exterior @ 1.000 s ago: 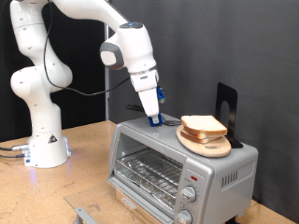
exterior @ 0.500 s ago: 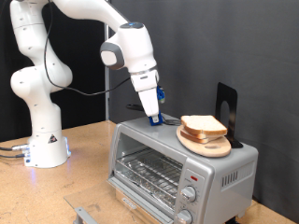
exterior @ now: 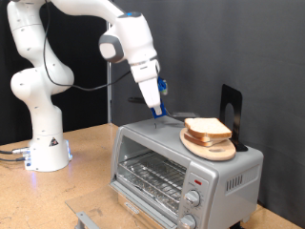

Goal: Make a piece of toast with the oven

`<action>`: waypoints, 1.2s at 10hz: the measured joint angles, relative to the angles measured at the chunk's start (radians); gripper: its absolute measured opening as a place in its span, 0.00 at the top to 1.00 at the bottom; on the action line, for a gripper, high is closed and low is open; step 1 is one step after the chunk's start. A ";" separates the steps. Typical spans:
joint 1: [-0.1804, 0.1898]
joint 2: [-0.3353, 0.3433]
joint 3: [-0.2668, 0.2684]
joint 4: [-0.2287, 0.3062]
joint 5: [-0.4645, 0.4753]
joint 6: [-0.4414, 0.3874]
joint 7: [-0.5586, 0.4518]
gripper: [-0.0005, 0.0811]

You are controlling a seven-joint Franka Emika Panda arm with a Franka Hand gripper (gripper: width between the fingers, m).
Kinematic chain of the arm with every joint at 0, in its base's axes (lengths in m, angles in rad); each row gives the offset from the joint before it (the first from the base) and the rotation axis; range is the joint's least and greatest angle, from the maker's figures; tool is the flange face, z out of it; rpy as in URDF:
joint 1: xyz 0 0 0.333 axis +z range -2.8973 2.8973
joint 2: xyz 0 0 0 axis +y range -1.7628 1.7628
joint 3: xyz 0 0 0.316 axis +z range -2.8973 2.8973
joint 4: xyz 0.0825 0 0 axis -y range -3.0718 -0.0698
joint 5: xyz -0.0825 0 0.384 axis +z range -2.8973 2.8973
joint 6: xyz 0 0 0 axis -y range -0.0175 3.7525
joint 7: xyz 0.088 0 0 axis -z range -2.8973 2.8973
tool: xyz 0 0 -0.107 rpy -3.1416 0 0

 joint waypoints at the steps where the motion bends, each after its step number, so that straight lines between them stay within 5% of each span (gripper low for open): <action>1: -0.016 -0.031 0.002 0.008 -0.029 -0.045 0.014 0.45; 2: -0.015 -0.027 0.002 0.004 -0.022 -0.041 0.012 0.45; 4: -0.027 -0.030 0.002 -0.034 -0.001 0.111 0.079 0.45; 6: -0.067 -0.061 -0.018 -0.082 0.020 0.189 0.113 0.45; 10: -0.104 -0.152 -0.143 -0.140 0.021 0.119 0.023 0.45; 12: -0.113 -0.178 -0.158 -0.149 0.021 0.086 -0.001 0.45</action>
